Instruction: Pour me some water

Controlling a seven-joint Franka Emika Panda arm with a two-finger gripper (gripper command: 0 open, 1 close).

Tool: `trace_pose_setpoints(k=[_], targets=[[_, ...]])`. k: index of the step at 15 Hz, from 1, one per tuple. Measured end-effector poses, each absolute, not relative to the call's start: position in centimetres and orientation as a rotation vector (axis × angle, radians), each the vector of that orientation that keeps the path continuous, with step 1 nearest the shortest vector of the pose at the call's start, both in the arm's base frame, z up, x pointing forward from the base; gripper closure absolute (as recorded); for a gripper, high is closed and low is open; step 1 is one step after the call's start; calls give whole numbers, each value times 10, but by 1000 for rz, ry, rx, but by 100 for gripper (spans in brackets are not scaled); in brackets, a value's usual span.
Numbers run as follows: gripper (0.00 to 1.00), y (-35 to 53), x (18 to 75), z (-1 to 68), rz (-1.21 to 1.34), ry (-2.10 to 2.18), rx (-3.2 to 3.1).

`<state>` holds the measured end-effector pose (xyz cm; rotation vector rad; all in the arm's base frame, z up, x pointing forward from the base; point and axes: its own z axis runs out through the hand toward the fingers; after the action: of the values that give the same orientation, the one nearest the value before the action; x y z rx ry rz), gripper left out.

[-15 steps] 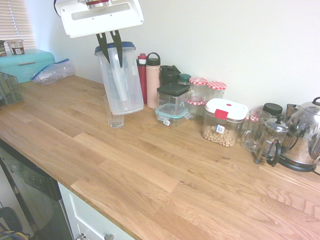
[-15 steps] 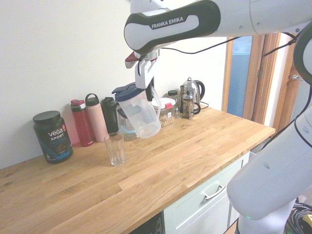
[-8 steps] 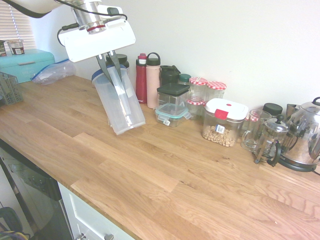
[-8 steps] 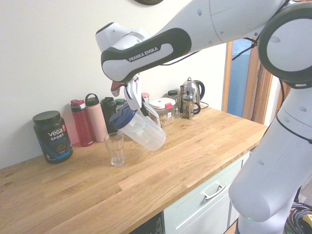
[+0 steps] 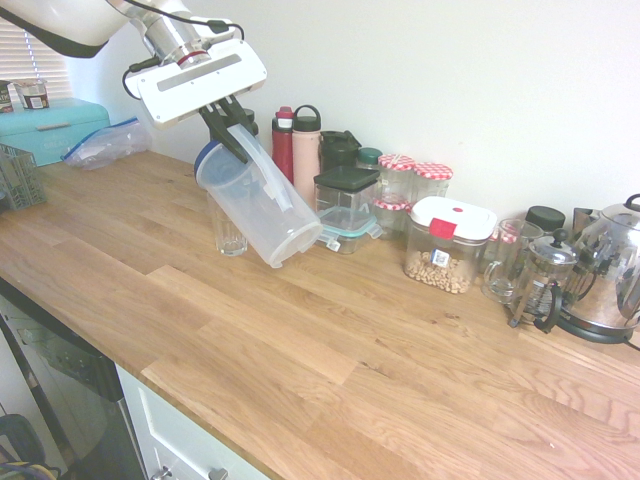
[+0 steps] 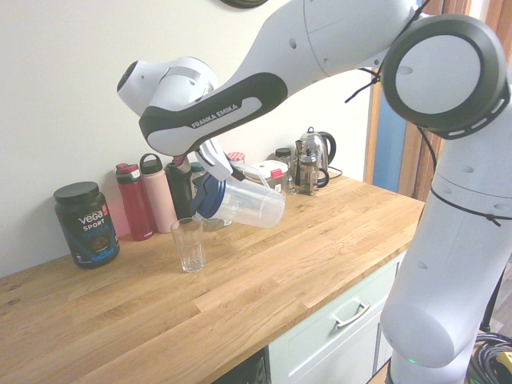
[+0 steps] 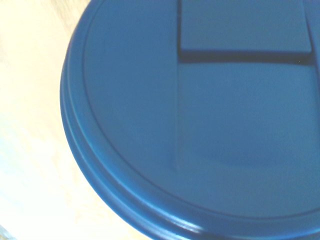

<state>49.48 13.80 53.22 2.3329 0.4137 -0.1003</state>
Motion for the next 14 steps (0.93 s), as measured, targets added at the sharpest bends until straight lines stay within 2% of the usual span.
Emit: trace_pose_setpoints(k=[10,14], targets=[[100,152,520,527,-81,352,2288],[100,136,506,566,11,176,2464]])
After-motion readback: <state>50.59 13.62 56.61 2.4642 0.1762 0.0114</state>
